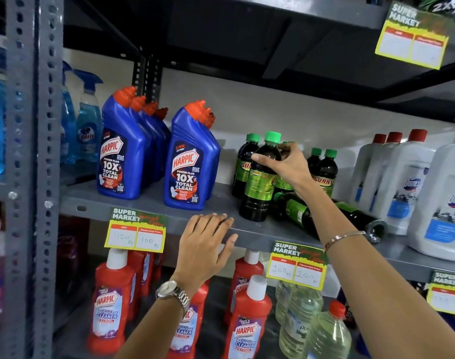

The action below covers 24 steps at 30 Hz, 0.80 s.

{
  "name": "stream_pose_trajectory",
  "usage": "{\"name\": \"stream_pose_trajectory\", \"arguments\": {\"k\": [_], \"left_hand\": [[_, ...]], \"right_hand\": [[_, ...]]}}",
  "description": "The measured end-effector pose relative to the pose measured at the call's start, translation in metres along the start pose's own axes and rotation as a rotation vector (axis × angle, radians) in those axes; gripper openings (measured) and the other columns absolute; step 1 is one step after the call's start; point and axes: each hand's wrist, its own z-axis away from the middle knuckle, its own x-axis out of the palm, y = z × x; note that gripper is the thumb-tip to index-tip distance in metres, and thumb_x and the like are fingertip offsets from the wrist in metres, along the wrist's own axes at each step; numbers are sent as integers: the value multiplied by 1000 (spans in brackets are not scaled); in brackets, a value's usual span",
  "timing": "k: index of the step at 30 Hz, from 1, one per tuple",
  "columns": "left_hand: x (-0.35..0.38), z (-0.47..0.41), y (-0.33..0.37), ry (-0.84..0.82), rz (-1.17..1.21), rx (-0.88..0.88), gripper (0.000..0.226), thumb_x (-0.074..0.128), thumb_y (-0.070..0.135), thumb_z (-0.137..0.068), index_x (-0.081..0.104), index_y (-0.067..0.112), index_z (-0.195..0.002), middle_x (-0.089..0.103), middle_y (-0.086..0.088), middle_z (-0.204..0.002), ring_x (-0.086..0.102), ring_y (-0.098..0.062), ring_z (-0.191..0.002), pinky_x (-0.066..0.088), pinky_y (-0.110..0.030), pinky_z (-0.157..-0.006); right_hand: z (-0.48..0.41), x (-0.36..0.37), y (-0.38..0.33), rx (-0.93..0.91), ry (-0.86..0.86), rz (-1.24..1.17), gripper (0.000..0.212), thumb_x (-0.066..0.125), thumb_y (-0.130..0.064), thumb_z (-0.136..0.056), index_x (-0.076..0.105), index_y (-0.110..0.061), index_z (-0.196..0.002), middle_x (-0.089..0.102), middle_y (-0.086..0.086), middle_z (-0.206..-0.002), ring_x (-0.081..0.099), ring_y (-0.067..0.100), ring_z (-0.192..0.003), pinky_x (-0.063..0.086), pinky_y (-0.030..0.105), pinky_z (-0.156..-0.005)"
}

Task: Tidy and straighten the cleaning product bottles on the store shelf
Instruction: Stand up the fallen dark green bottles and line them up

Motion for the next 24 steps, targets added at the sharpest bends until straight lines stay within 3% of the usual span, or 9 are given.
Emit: {"name": "stream_pose_trajectory", "arguments": {"k": [2,4,6,10,13,15,18,21,24], "left_hand": [[-1,0,0,-6,-2,-1,35,44,37,-91,66,15,-106,69,-1,-105,63,-19,-96,37,-32,-90],[-1,0,0,-10,6,-4,35,44,37,-91,66,15,-106,69,-1,-106,63,-19,-96,37,-32,-90],[-2,1,0,-11,18,-12,35,44,37,-90,66,15,-106,69,-1,-106,63,-19,-96,37,-32,-90],[-3,0,1,-22,13,-20,35,44,37,-90,66,15,-106,69,-1,-106,63,-19,-97,37,-32,-90],[-5,0,2,-30,7,-22,36,43,37,-90,66,15,-107,69,-1,-106,63,-20,-97,36,-33,-92],[-5,0,2,-33,11,-21,37,43,37,-90,66,14,-107,69,-1,-106,63,-19,-97,36,-33,-92],[-6,0,3,-28,13,-24,36,43,37,-90,66,14,-106,69,-1,-106,63,-20,-97,37,-33,-91],[-6,0,3,-32,8,-25,36,43,37,-90,66,14,-106,69,-2,-106,63,-20,-97,37,-33,-92],[-7,0,4,-42,6,-25,36,43,36,-90,66,14,-106,69,-2,-106,63,-20,-98,37,-34,-92]], "right_hand": [[1,-2,-2,-7,-75,-68,86,69,-54,-68,33,-13,-134,47,8,-132,50,21,-113,44,30,-97],[4,-5,-5,29,-176,-304,70,60,-37,-81,29,-10,-138,49,7,-129,53,11,-101,46,11,-79],[3,-6,-4,27,-205,-334,59,57,-20,-83,34,-7,-135,53,9,-123,52,1,-86,44,4,-62],[-1,-6,-4,-14,-114,-137,70,77,-34,-68,43,-11,-125,56,6,-115,55,15,-96,44,23,-80],[-2,-6,-6,-32,-153,-81,77,70,-46,-72,37,-11,-132,50,1,-116,51,17,-104,41,24,-83],[-2,-6,-7,-8,-209,-209,61,58,-31,-84,33,-10,-134,51,-1,-111,52,14,-103,39,17,-76],[-2,-6,-5,2,-234,-274,44,55,-13,-84,42,-10,-125,57,0,-99,55,12,-92,44,18,-72],[-3,-9,-2,9,-249,-299,40,65,-17,-79,49,-14,-116,61,-3,-96,57,8,-86,43,15,-63],[-4,-13,0,14,-277,-266,49,70,-26,-76,51,-14,-120,61,0,-104,58,8,-91,41,19,-67]]}}
